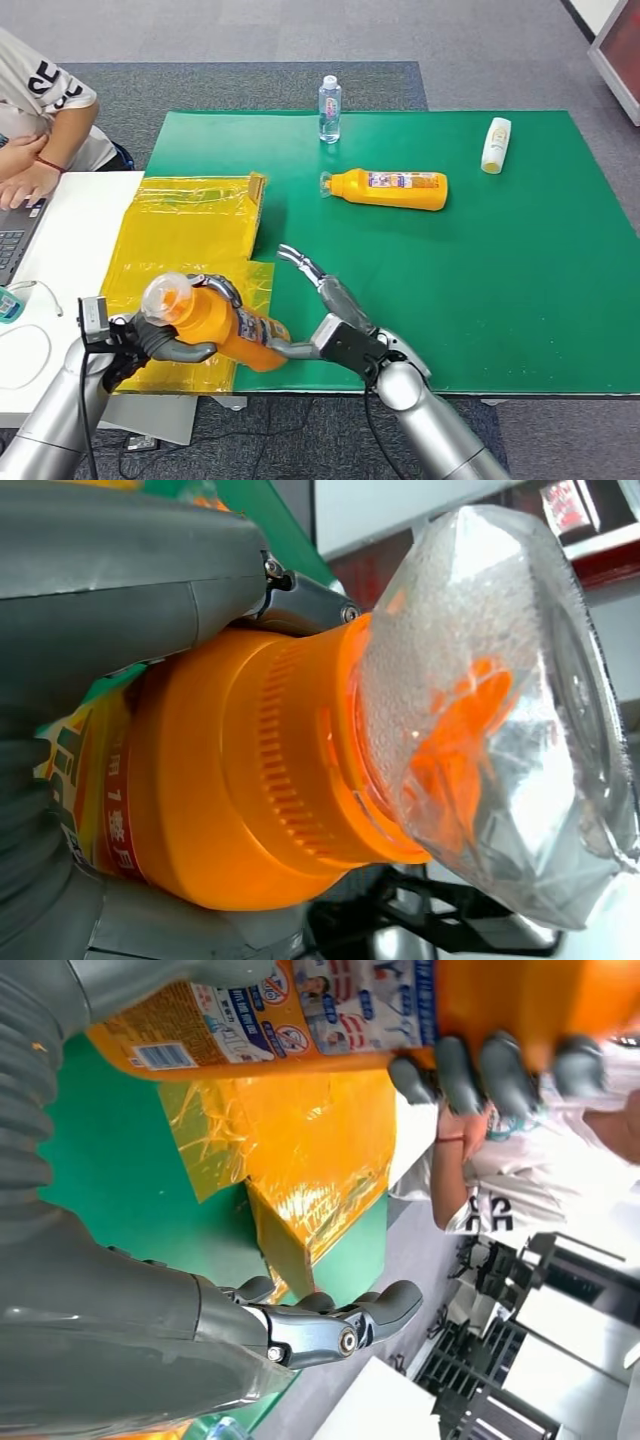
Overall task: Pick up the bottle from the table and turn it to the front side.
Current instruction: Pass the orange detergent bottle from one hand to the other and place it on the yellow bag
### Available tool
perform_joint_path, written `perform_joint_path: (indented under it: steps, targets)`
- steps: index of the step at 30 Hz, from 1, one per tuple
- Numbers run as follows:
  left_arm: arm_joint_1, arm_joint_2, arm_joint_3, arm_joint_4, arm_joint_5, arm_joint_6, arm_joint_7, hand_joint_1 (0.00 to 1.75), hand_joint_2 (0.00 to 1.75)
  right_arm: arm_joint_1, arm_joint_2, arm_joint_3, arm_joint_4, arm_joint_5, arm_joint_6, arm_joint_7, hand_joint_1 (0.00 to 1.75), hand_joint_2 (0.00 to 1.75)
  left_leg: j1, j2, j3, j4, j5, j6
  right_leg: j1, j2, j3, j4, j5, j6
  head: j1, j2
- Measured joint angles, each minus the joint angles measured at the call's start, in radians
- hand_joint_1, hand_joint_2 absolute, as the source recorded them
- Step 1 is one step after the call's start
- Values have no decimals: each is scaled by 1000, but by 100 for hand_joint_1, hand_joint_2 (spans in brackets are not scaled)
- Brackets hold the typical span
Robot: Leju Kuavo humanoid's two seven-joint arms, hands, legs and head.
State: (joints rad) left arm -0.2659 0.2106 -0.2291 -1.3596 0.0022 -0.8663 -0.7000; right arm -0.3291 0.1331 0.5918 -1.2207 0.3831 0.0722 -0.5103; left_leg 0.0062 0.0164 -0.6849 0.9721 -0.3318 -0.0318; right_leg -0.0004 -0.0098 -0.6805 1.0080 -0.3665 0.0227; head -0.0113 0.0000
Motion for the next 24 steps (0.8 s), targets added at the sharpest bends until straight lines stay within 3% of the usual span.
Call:
perform_joint_path:
  steps: [4, 9, 14, 18, 24]
  targets:
    - [-7, 69, -55, 2, -68, 165, 0, 175, 175, 0, 0, -35, 2, -24, 10, -5, 0, 175, 0, 1, 0, 0, 0, -1, 0, 1, -2, 0, 1, -1, 0, 0]
    - [-109, 240, -133, 27, -189, 375, 18, 175, 175, 2, -3, -81, 20, -39, 17, -23, 0, 175, 2, 3, 0, 0, 1, -3, 2, 3, -2, 1, 2, -4, 0, 0]
    - [-247, 374, -154, 31, -331, 467, 204, 175, 175, 21, -5, -112, 39, -25, 3, -31, 0, 175, 4, 5, 0, 0, 3, -5, 4, 5, -5, 1, 4, -7, 0, 0]
    - [-361, 384, -190, 31, -525, 585, 335, 175, 175, 43, -5, -129, 43, 7, -12, -22, 0, 175, 4, 3, -4, 0, 6, -3, 4, 1, -6, 1, 4, -6, 0, 0]
    - [-442, 335, -267, 34, -633, 646, 391, 175, 175, 60, 0, -149, 43, 36, -21, -12, 0, 175, 2, 4, -5, 0, 5, -2, 2, 4, -7, 0, 7, -3, 0, 0]
